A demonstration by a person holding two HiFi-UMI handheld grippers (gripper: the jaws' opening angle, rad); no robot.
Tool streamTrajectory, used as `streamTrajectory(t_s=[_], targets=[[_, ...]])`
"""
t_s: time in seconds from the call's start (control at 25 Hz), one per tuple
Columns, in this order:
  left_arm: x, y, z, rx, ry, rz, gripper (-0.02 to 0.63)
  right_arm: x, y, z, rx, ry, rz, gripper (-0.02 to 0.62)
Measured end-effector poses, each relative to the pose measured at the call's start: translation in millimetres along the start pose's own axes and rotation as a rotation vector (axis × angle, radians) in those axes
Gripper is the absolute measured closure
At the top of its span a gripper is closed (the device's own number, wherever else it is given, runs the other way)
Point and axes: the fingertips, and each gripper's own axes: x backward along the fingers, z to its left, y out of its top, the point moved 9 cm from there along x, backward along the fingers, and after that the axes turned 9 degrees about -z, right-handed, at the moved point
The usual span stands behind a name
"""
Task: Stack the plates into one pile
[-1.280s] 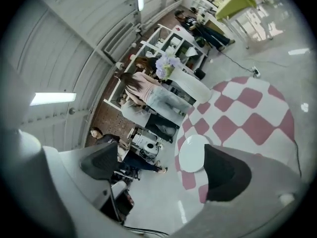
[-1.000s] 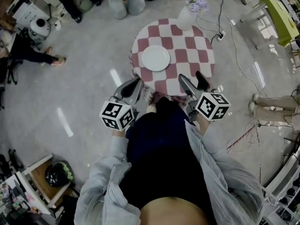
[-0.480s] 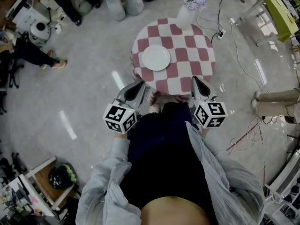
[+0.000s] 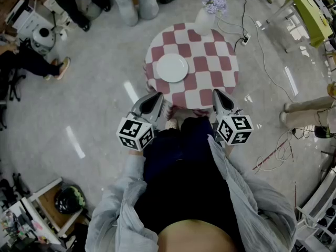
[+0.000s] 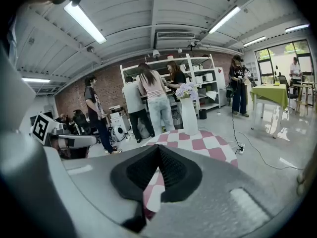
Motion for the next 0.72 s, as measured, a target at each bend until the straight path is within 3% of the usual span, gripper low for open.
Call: streamTrajectory(t_s=[0.72], targets=[[5.2,-2.6,5.1,0.007,0.008,0.008,0.595,-5.1,-9.4,7.6,-0.071,0.024,0.021,0.594]])
